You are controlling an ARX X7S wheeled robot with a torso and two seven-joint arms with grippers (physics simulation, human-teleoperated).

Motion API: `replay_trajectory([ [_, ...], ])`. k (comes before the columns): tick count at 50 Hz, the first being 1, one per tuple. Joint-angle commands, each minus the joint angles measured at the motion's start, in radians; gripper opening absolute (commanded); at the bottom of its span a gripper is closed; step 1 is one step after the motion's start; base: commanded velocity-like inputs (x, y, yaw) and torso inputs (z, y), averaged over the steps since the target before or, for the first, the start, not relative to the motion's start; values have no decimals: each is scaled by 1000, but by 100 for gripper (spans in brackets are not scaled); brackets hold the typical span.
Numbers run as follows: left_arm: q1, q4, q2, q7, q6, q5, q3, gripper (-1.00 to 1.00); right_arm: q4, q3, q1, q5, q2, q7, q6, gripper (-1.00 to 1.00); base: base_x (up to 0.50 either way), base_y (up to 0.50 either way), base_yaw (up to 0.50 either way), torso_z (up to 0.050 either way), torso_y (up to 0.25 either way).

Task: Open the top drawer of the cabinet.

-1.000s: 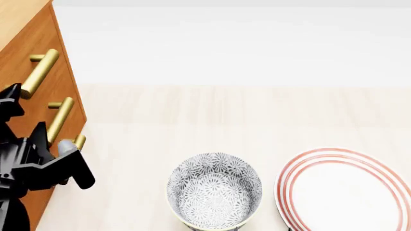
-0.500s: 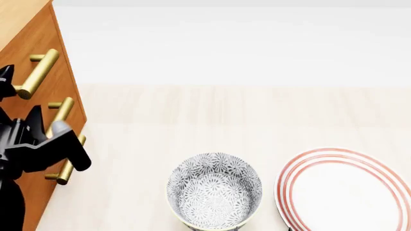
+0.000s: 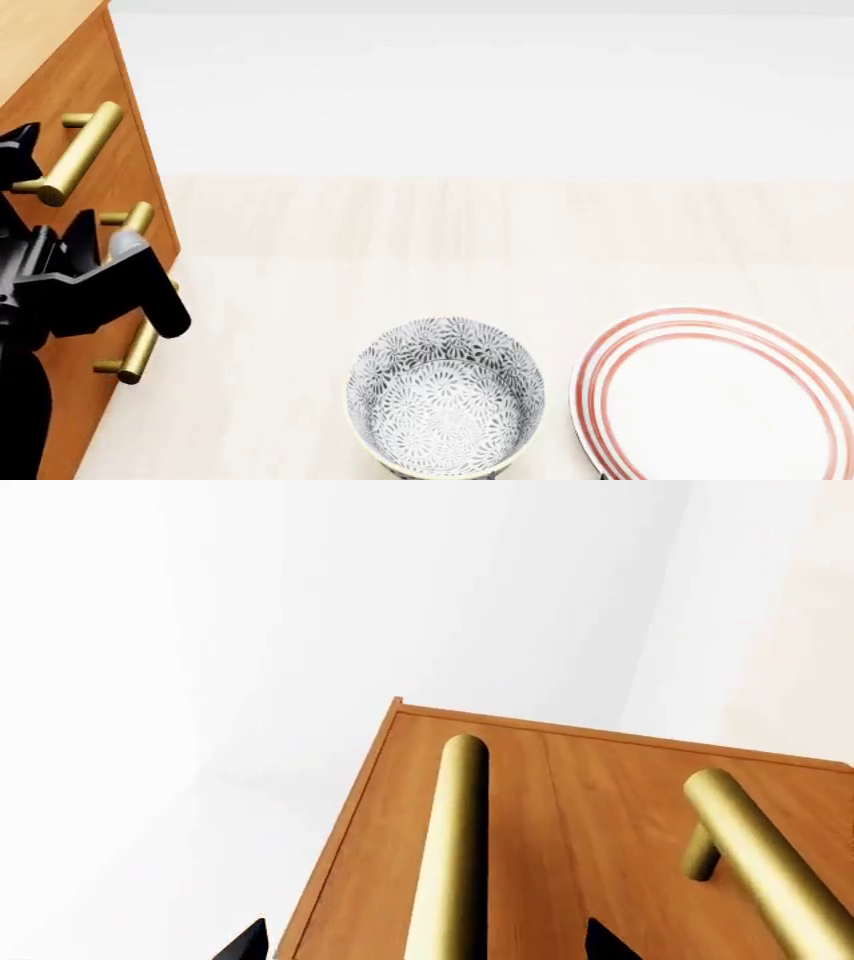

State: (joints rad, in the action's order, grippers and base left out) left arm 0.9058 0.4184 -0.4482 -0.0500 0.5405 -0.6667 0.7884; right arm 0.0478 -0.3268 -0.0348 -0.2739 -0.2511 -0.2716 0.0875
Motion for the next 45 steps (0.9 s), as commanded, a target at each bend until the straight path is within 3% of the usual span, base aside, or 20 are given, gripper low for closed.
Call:
replay_trajectory([
  [1,27,65,27,28,-49,23,-27,100,-5,14,1,13,13,15,-4,100,0,0,0,0,0],
  [24,69,124,22,64,-111,53,-16,100,-1,2,-2,6,6,8,-8,100,0,0,0,0,0],
  [25,69,126,21,54,-113,49,-16,-100,2,2,-3,6,6,8,-6,100,0,0,0,0,0],
  [45,66,107,21,66,-103,26,8,-100,3,-10,-6,0,1,3,-16,100,0,0,0,0,0],
])
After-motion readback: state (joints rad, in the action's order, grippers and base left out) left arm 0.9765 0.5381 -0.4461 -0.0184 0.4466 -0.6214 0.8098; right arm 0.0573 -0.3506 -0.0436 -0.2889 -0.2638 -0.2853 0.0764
